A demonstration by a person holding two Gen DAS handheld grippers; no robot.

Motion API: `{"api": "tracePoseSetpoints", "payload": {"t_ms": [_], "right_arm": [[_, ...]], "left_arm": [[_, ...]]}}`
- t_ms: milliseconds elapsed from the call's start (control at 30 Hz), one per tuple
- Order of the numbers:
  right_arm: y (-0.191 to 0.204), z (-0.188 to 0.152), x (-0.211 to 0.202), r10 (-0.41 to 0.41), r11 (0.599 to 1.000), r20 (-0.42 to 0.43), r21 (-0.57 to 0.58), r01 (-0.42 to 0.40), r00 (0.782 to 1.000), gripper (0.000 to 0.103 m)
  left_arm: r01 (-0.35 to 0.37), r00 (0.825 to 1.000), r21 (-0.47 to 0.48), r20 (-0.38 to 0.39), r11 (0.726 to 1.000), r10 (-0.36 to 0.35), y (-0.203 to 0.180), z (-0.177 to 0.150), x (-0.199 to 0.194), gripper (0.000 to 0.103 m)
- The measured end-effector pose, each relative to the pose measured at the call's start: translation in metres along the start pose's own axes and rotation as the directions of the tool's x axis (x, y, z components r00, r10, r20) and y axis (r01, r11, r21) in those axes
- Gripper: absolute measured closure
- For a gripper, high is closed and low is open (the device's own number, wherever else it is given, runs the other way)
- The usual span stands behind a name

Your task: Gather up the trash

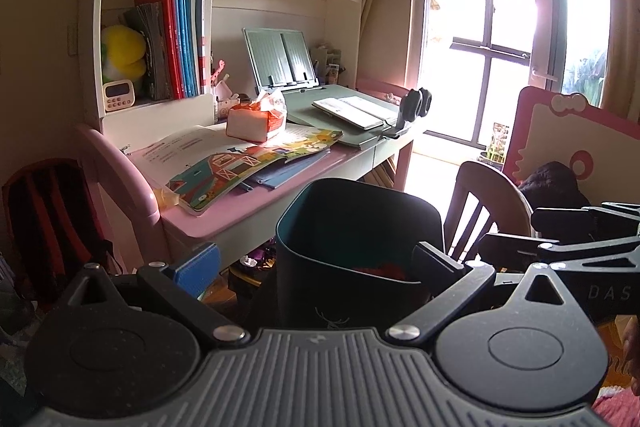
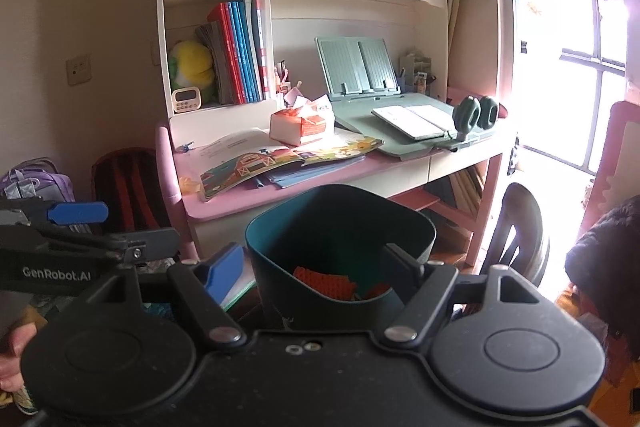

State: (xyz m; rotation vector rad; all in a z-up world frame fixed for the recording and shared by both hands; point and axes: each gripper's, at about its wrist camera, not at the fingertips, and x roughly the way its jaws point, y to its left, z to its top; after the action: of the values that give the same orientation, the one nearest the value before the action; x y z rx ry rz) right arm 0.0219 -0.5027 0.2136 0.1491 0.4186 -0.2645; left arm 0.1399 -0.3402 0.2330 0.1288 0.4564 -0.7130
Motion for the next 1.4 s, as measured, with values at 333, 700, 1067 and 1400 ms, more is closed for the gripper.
{"api": "tracePoseSetpoints", "payload": {"t_ms": [333,700,1067,1400], "right_arm": [[0.002,0.002,-0.004,-0.004,1.0,-0.016,-0.002,0.004,1.0,0.027],[0.003,0.004,-0.006,-0.006,1.0,-0.02,-0.005,0.006,1.0,0.027],[0.004,0.003,-0.009,-0.005,1.0,-0.014,-0.015,0.004,1.0,0.027],[0.008,0.001,-0.012,0.003,0.999,-0.012,-0.034,-0.004,1.0,0.027]], "left_arm": [[0.006,1.0,-0.005,0.0,1.0,-0.006,-0.001,0.006,-0.004,0.0],[0.0,1.0,0.008,0.008,1.0,0.0,-0.001,0.004,-0.01,0.0],[-0.009,0.999,0.015,0.035,1.0,0.009,-0.001,0.001,-0.022,0.0],[-0.011,0.999,0.016,0.051,1.0,0.01,0.0,-0.004,-0.026,0.0]]}}
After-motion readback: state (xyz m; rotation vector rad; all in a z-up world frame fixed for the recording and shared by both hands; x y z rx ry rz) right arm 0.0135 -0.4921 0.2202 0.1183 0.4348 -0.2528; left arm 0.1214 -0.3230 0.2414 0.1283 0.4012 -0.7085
